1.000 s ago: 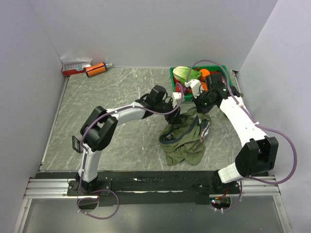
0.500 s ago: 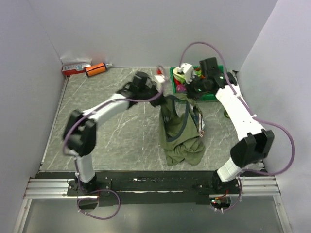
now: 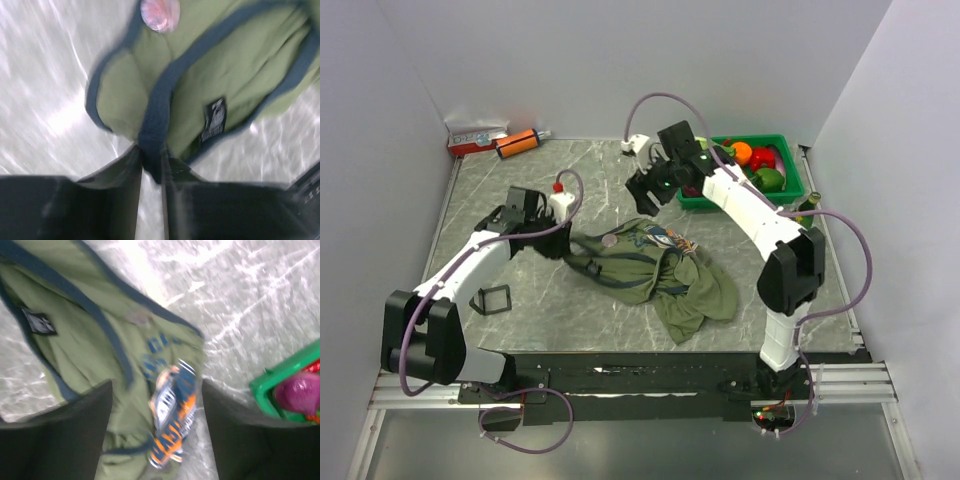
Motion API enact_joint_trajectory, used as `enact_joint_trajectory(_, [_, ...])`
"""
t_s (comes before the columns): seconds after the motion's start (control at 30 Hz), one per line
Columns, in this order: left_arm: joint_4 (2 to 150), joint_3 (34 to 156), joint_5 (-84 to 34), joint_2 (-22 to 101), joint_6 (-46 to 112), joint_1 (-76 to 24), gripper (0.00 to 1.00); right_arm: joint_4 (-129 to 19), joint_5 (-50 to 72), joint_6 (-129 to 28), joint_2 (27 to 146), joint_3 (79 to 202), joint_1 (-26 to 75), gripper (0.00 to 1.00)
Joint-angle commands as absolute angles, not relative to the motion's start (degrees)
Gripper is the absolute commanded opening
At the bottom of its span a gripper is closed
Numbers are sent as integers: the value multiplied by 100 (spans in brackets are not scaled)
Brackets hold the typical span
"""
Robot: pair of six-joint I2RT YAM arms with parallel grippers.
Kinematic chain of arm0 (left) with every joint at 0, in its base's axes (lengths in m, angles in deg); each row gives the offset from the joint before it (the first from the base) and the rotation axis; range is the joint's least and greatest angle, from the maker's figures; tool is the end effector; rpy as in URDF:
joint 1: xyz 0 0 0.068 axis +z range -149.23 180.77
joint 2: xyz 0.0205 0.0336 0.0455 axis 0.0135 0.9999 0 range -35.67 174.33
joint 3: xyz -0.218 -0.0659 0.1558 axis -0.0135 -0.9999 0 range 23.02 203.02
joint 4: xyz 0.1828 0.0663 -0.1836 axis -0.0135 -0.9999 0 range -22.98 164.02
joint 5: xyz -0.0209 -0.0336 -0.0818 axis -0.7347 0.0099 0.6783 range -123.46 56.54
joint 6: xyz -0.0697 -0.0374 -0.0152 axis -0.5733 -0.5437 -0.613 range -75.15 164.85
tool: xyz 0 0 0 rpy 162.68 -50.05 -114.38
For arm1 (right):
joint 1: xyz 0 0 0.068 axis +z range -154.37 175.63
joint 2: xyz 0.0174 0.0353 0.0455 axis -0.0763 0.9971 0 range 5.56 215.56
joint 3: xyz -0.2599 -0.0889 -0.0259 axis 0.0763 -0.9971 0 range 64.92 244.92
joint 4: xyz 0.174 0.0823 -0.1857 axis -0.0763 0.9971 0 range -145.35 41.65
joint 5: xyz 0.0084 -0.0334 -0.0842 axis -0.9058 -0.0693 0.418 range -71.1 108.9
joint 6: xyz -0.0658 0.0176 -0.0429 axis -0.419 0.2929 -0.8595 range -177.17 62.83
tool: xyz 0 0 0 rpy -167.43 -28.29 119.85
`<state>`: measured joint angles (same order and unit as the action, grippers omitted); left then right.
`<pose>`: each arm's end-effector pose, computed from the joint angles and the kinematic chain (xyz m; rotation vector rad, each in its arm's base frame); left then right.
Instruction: Remove the brooch from the garment
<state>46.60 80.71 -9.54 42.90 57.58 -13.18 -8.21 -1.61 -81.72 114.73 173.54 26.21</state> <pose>0.2987 -0.1033 0.2391 0.7337 2.2644 -0.5123 0.3780 0.2517 0.3206 -1.2501 2.0341 0.4789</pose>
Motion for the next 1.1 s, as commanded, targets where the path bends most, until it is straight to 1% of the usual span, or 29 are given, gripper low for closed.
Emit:
enact_joint_trajectory(0.0, [4361,7725,-1141,3965,6085,-1188,39,-1096,124,-7896,10586,16470,2288,83])
enact_joint_trajectory(0.03, [4413,7725,-1071,3957,6050,-1197,53,-1096,124,-7888,10332,16224,2209,83])
enact_joint_trajectory(0.07, [4518,7760,-966,3957,6015,-1197,59,-1096,124,-7887,10217,15726,2034,83])
enact_joint_trajectory(0.1, [4563,7812,-747,3983,5901,-1197,67,-1070,159,-7914,10111,15477,1963,83])
enact_joint_trajectory(0.13, [4589,7961,-571,4018,5874,-1197,73,-1018,185,-7966,9962,15248,1901,82])
enact_joint_trajectory(0.17, [4598,8041,-465,4183,5847,-1197,75,-1017,194,-8062,9874,14794,1761,82])
enact_joint_trajectory(0.27, [4835,8296,-472,4674,5523,-1197,75,-1105,247,-8238,9645,13967,1593,82])
enact_joint_trajectory(0.37, [4959,8551,-894,5289,5206,-1180,72,-1158,352,-8335,9565,13473,1391,82])
enact_joint_trajectory(0.4, [4941,8595,-955,5440,5171,-1171,72,-1167,370,-8344,9574,13392,1225,82])
enact_joint_trajectory(0.47, [4828,8762,-1061,5852,5170,-1153,68,-1106,335,-8318,9653,13304,1049,82])
enact_joint_trajectory(0.57, [4537,8964,-1175,6171,5083,-1075,66,-1088,230,-8257,9706,13260,653,82])
enact_joint_trajectory(0.6, [4502,8947,-1210,6163,5022,-1057,66,-1079,203,-8274,9688,13251,591,82])
enact_joint_trajectory(0.73, [4397,8806,-1658,5970,4889,-916,73,-1070,115,-8380,9662,13023,433,82])
enact_joint_trajectory(0.77, [4301,8789,-1868,5961,4793,-864,73,-1061,63,-8388,9653,12988,424,82])
enact_joint_trajectory(0.9, [4028,8850,-2002,6022,4591,-731,75,-1070,-148,-8310,9784,12855,424,83])
enact_joint_trajectory(0.93, [3949,8876,-1923,6161,4582,-723,75,-1096,-175,-8266,9820,12821,424,87])
enact_joint_trajectory(0.97, [3730,8911,-1801,6276,4599,-723,74,-1088,-210,-8257,9855,12820,424,87])
enact_joint_trajectory(1.0, [3580,9025,-1539,6407,4582,-723,72,-1079,-280,-8239,9951,12829,424,92])
enact_joint_trajectory(1.03, [3466,9069,-1440,6661,4538,-723,71,-1009,-315,-8222,9995,12855,424,92])
enact_joint_trajectory(1.07, [3378,9105,-1309,6777,4520,-731,70,-1008,-350,-8213,10031,12873,424,95])
